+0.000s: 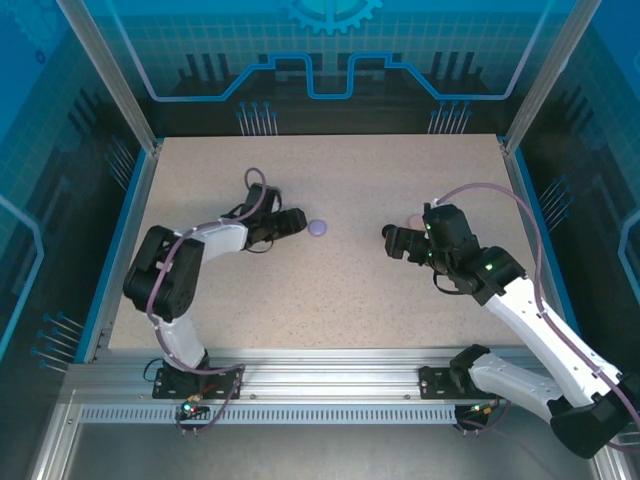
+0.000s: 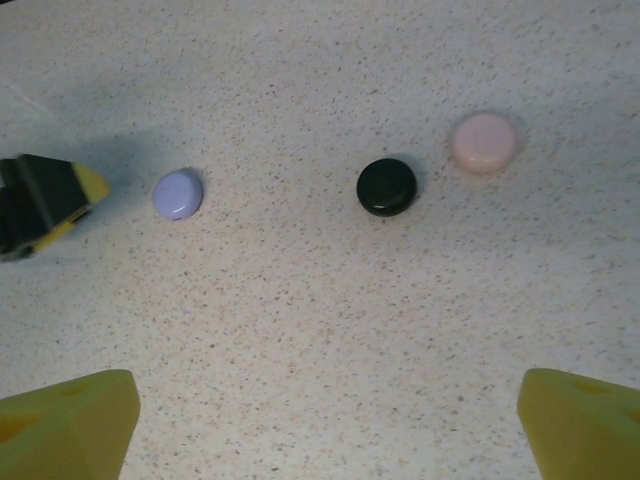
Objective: Insert the wireless bluetooth earbuds into the charging case
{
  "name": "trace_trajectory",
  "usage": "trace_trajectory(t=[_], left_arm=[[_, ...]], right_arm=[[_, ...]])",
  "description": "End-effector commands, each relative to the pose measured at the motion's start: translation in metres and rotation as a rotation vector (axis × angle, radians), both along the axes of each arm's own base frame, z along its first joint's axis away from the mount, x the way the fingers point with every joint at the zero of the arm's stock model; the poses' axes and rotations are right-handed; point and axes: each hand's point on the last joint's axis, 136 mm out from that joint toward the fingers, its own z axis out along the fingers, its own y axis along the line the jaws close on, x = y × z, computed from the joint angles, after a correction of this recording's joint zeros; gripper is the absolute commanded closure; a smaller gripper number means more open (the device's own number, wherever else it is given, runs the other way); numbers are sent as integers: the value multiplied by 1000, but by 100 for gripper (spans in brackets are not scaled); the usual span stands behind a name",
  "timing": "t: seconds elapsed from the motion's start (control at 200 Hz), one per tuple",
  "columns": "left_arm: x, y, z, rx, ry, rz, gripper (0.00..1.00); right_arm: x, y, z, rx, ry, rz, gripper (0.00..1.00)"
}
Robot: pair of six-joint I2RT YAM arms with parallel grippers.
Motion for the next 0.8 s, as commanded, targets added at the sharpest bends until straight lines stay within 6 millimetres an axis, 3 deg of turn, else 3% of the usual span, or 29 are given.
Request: trace_trajectory(t=[0.0,0.04,0.055,0.07,0.275,0.43,0.505,0.595,0.79], left_arm=[[-8,20,35,67,-76,1,17],[-10,24,47,88,-113,-1,14],[-11,26,52,96,-127,1,4],[-11,28,58,102,-144,5,2],[-28,59,117,205,-397,71,1],[-53,88,159,294,-712,153,1],[-67,104,161,388,-784,184,1],[-77,121,150,501,-774,191,1],[-86,151,120,620,-711,204,1]], right_arm=[[2,-23,22,-64,-53,-51,0],[5,-27,24,-88,-60,-61,0],[6,-30,25,-99,-63,-67,0],[8,-32,25,-111,-64,-73,0],[36,-61,15,-305,-149,-191,0],[61,-89,3,-418,-194,-295,0],[70,-109,-7,-465,-160,-363,0],[81,-124,-22,-509,-152,-412,0],[113,-117,-66,-585,-188,-345,0]])
